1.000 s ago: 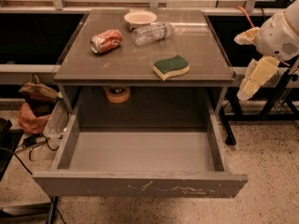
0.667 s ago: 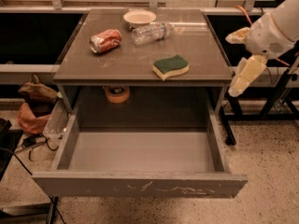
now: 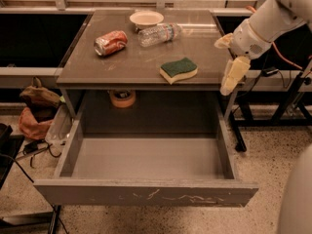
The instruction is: Place sponge into top drawer
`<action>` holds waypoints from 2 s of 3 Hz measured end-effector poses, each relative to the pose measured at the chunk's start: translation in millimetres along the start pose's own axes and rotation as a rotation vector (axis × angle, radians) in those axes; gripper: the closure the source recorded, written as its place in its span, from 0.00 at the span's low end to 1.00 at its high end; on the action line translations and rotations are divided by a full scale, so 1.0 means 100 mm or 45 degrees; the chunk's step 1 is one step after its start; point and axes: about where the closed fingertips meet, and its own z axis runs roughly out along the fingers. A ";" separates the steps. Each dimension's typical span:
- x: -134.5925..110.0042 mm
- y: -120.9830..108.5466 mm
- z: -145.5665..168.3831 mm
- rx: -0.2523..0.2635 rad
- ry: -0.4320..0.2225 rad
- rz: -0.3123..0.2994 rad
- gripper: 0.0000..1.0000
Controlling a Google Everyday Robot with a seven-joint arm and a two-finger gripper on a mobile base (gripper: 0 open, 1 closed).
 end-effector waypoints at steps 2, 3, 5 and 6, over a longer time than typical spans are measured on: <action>-0.27 -0.34 0.28 -0.030 0.033 -0.108 0.00; -0.43 -0.45 0.40 -0.050 0.032 -0.158 0.00; -0.60 -0.53 0.66 -0.109 0.032 -0.209 0.00; -0.63 -0.54 0.76 -0.131 0.027 -0.213 0.00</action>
Offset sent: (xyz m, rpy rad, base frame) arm 0.0634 0.0478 0.0117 -0.0750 -0.0336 0.1377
